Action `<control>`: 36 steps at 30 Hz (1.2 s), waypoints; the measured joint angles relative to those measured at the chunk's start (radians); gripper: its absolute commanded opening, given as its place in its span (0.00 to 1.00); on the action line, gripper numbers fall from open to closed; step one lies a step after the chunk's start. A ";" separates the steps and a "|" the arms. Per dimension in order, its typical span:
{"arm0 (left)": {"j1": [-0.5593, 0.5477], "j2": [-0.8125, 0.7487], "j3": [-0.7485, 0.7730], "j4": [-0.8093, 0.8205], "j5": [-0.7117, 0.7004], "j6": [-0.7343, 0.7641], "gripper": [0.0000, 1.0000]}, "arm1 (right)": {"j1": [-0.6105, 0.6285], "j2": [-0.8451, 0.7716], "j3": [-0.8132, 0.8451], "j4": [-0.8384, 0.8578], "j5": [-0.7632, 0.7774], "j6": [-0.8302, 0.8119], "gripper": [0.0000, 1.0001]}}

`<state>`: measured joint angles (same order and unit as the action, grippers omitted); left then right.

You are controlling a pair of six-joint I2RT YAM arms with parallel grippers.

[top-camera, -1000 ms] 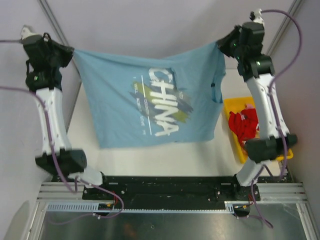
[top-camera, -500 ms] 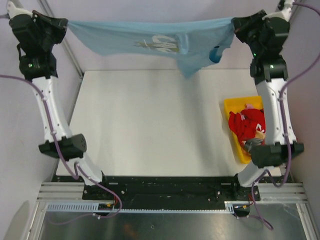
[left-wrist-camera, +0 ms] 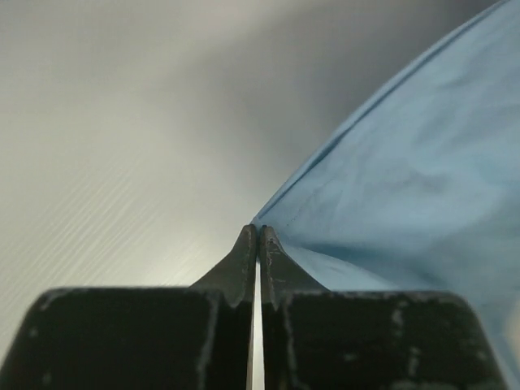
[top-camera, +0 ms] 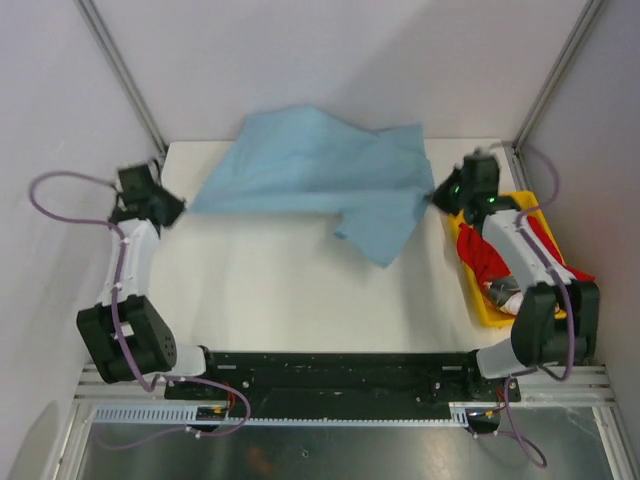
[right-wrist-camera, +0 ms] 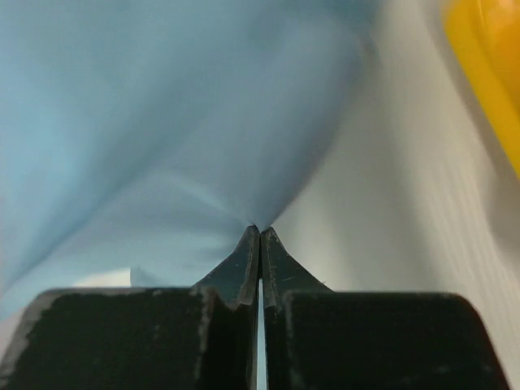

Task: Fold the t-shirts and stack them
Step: Flatten out the tshirt

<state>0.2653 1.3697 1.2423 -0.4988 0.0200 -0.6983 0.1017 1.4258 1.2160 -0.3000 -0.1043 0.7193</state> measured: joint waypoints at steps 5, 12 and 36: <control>0.005 0.005 -0.333 -0.052 -0.106 0.028 0.00 | 0.040 0.117 -0.278 -0.120 -0.010 -0.036 0.00; 0.022 0.003 -0.396 -0.056 -0.191 0.029 0.00 | 0.058 0.137 -0.356 -0.167 0.011 -0.085 0.00; 0.050 -0.100 -0.513 -0.095 -0.195 0.039 0.00 | 0.108 -0.062 -0.433 -0.318 0.063 -0.142 0.59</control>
<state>0.3149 1.2694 0.7292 -0.5934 -0.1749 -0.6598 0.2096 1.3636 0.7834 -0.6182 -0.0414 0.5770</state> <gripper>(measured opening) 0.007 0.588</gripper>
